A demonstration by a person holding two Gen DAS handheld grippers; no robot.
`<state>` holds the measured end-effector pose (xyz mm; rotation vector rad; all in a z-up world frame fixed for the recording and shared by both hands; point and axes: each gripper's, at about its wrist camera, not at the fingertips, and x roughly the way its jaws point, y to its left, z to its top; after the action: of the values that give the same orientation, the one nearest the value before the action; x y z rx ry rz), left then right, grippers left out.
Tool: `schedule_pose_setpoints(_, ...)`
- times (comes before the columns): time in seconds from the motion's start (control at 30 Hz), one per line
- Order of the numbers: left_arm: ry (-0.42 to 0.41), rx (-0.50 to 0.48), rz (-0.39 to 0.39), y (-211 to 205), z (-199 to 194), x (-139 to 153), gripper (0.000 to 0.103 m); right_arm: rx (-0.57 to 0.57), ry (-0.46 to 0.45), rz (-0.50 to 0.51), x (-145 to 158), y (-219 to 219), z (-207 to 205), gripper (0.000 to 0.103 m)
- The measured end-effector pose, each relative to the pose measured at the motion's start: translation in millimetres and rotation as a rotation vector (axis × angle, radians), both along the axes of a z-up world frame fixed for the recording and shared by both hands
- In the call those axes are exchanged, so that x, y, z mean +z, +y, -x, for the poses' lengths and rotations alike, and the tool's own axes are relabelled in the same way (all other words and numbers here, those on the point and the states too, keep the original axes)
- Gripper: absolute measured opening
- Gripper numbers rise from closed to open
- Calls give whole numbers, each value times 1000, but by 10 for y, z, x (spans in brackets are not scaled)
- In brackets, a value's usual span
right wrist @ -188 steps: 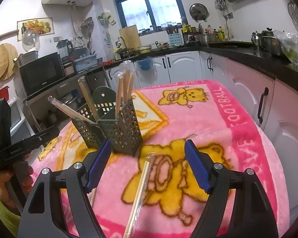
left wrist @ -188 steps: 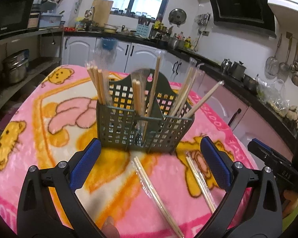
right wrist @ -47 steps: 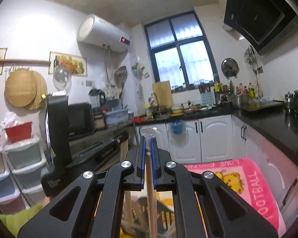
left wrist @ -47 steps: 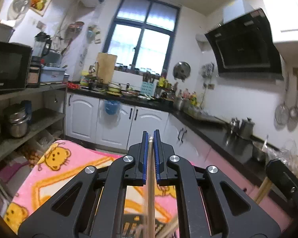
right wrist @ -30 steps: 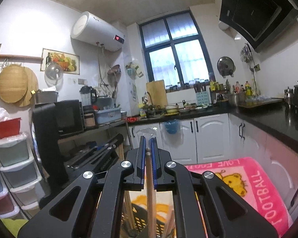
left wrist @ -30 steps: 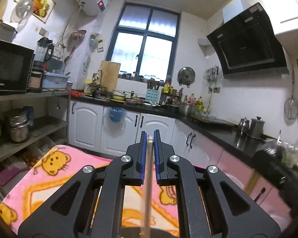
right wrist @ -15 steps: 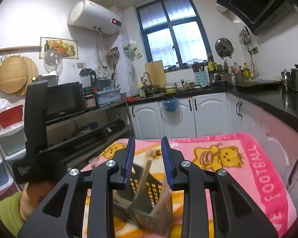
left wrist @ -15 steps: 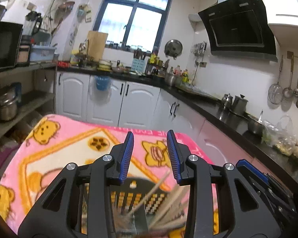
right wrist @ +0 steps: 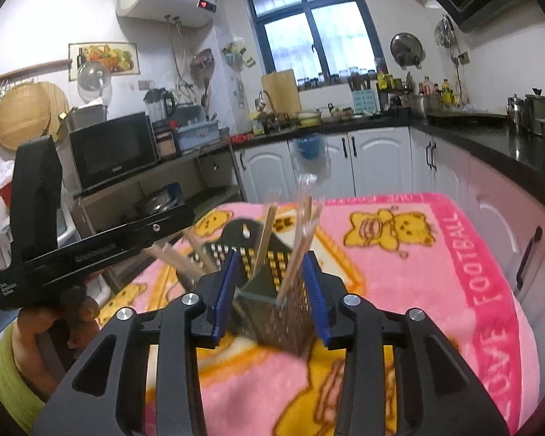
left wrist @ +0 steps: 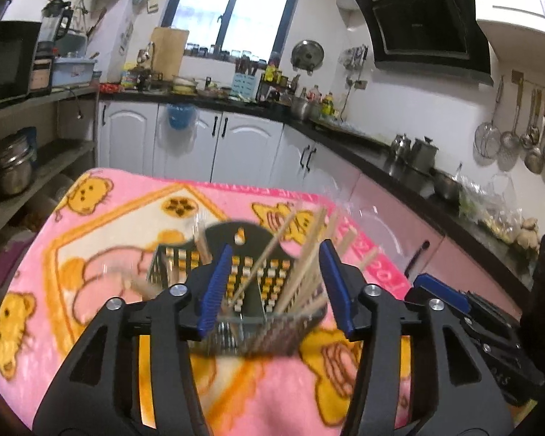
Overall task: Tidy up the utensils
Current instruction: 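Open the left gripper into the caddy while the right gripper releases its chopstick, then withdraw both open grippers and hold them back from the filled caddy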
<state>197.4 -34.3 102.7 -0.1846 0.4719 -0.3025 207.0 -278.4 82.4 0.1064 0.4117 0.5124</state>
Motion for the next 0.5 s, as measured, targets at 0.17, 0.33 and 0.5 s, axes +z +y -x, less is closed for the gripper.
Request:
schedule_pose_setpoints(0.17, 23, -5, -24, 17, 185, -123, 57, -4, 13, 17, -94, -31, 163, 52)
schedule_pose_setpoints(0.33, 67, -11, -37, 7, 293, -303, 64, -23, 23, 38, -245, -56, 306, 61)
schedule_pose_setpoints(0.5, 95, -14, -41, 24, 388, -452, 77, -35, 53, 57, -401, -58, 394, 69)
